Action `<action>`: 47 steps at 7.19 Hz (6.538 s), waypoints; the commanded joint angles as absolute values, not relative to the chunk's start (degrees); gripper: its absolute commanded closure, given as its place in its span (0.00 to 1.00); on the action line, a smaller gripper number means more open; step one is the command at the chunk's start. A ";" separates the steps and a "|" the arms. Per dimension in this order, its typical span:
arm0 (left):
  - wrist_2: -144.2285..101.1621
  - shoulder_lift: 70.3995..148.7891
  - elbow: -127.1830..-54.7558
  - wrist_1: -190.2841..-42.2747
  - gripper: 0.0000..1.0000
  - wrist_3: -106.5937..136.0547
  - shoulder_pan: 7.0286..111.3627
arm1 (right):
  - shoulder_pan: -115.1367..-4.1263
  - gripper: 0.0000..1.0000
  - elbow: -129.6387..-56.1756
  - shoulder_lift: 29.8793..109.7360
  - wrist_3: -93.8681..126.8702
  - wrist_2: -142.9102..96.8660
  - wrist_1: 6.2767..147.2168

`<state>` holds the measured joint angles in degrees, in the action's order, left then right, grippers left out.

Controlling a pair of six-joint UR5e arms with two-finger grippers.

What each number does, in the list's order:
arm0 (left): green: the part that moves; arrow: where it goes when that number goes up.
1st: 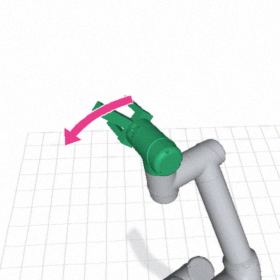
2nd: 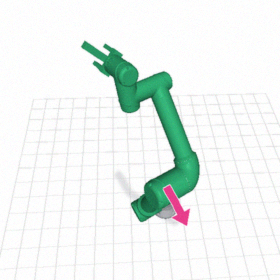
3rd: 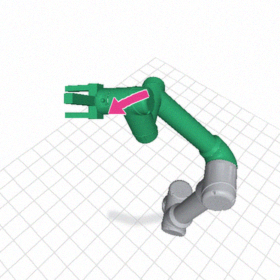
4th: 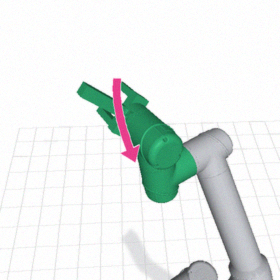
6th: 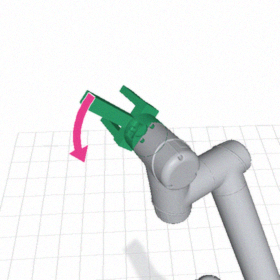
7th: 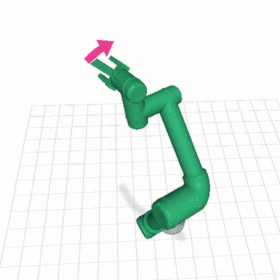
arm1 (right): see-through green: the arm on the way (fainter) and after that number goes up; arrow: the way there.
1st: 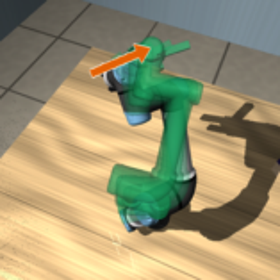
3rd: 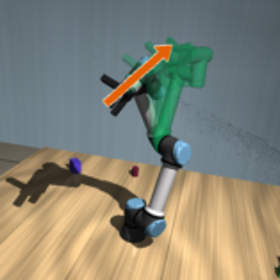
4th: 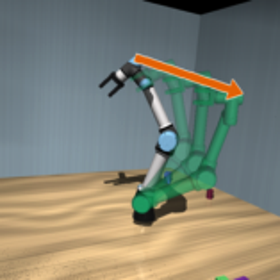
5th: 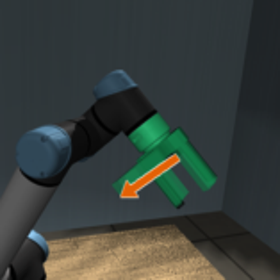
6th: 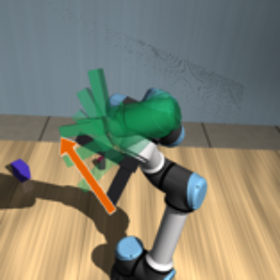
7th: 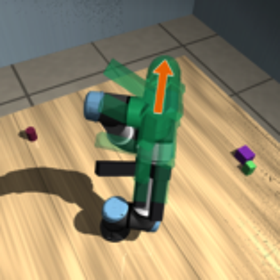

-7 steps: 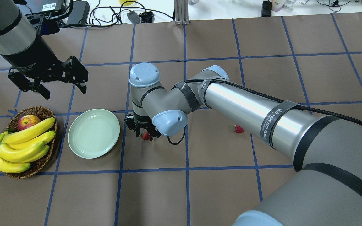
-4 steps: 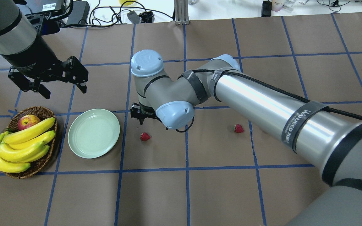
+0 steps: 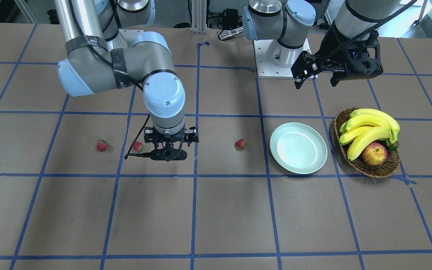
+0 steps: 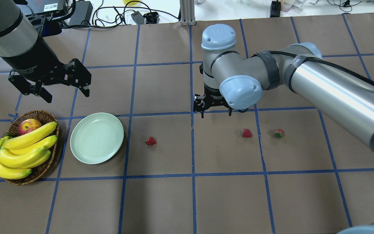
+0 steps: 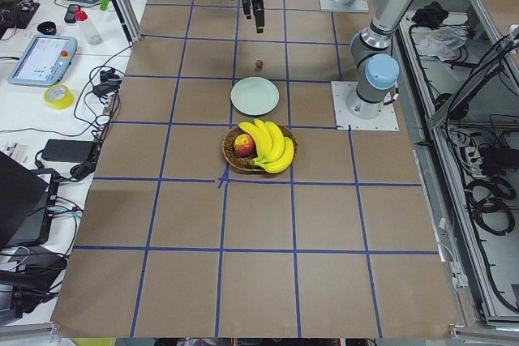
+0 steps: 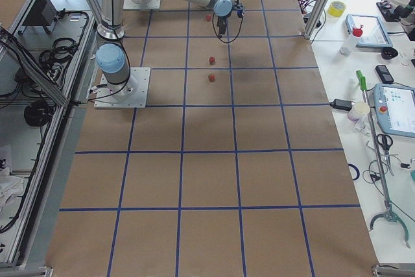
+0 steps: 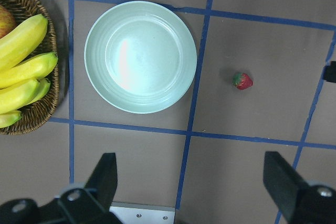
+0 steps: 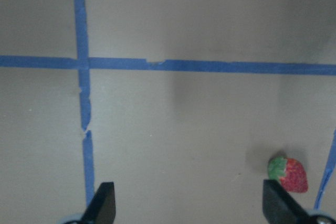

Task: Collect all strawberries into plate
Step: 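Move the right gripper back and grasp the middle strawberry, then carry the strawberry toward the plate and release it beside the first, then reach the right gripper to the last strawberry and grasp it, then carry the strawberry toward the plate and release it beside the others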

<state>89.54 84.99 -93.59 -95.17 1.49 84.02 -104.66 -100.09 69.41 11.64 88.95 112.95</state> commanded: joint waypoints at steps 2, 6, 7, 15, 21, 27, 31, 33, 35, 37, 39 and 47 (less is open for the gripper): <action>89.56 84.99 -93.60 -95.18 0.00 1.49 84.02 | -97.50 0.02 -110.90 70.13 -0.85 89.82 127.44; 89.47 84.99 -93.60 -95.19 0.00 1.49 84.02 | -95.62 0.25 -115.75 70.14 -8.26 91.59 126.48; 89.47 84.99 -93.60 -95.19 0.00 1.49 84.02 | -95.62 0.58 -115.75 69.96 -8.26 91.41 125.78; 89.47 84.99 -93.60 -95.45 0.00 1.49 84.02 | -108.09 1.00 -104.36 66.12 18.76 75.34 123.66; 89.47 84.99 -93.69 -95.45 0.00 1.49 84.02 | -113.47 0.00 -101.16 61.43 27.86 71.19 126.39; 89.56 84.99 -93.69 -95.54 0.00 1.49 84.02 | -100.50 0.00 -101.86 72.85 19.10 84.55 119.56; 89.56 84.99 -93.69 -95.62 0.00 1.49 84.02 | -85.74 0.01 -110.18 75.85 -1.20 92.55 121.96; 89.56 84.99 -93.69 -95.62 0.00 1.49 84.02 | -81.49 0.04 -118.35 76.46 -6.06 91.76 130.21; 89.56 84.99 -93.69 -95.62 0.00 1.49 84.02 | -81.82 0.04 -123.98 76.64 -5.02 88.97 132.80; 89.56 84.99 -93.69 -95.62 0.00 1.49 84.02 | -81.83 0.11 -125.42 76.38 -5.10 89.82 133.33; 89.56 84.99 -93.69 -95.62 0.00 1.49 84.02 | -81.74 0.32 -124.89 76.20 -5.27 89.82 133.68; 89.30 85.08 -93.69 -95.45 0.00 1.49 84.02 | -93.65 1.00 -112.18 76.38 9.44 84.95 126.48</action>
<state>89.46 85.06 -93.69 -95.54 1.47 84.02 -88.69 -115.87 76.65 3.02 89.73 127.83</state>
